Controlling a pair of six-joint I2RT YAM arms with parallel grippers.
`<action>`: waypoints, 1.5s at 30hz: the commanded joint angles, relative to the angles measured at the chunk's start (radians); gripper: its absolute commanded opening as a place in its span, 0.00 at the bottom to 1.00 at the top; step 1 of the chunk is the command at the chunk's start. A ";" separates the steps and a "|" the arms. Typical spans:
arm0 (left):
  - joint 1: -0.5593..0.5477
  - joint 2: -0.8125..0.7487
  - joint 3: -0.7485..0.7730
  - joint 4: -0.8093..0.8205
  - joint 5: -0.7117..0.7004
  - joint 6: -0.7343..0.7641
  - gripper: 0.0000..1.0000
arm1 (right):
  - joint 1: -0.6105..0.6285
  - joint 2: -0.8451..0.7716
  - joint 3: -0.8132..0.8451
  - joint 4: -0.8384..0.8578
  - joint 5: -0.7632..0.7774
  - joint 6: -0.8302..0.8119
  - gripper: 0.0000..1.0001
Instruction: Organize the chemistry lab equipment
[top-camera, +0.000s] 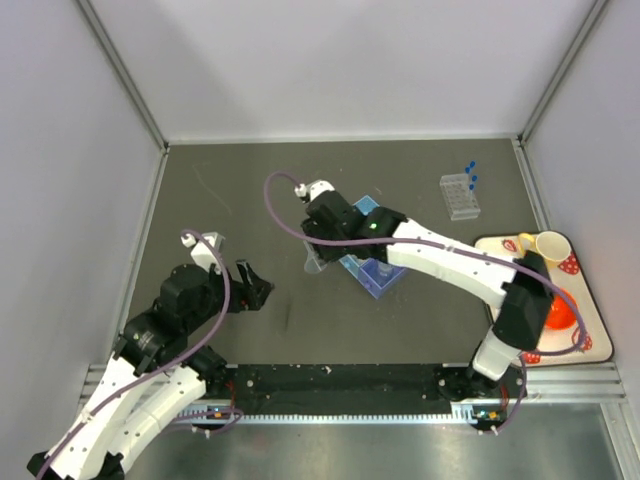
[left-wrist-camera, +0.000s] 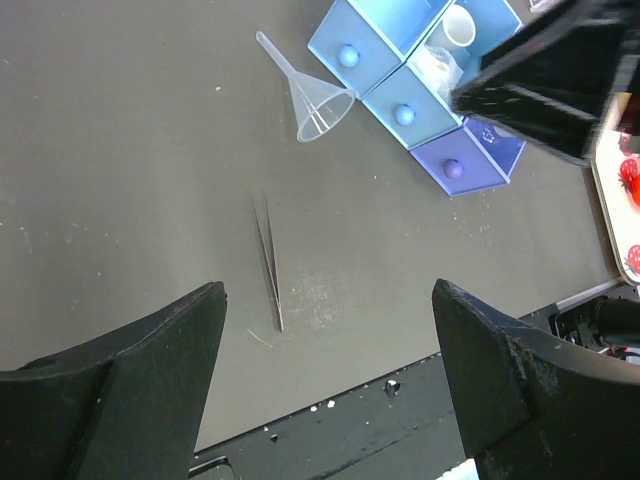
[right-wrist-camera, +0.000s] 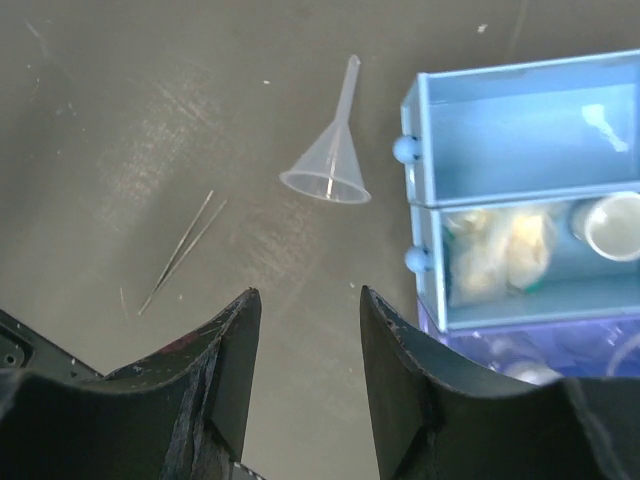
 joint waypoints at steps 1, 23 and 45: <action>0.001 -0.034 0.044 -0.034 -0.035 -0.010 0.89 | 0.010 0.125 0.104 0.016 -0.036 0.036 0.45; 0.001 -0.092 0.033 -0.041 0.022 -0.001 0.89 | 0.010 0.415 0.227 0.024 -0.092 0.206 0.60; 0.001 -0.124 0.036 -0.054 0.060 0.019 0.90 | -0.030 0.520 0.228 0.065 -0.019 0.350 0.53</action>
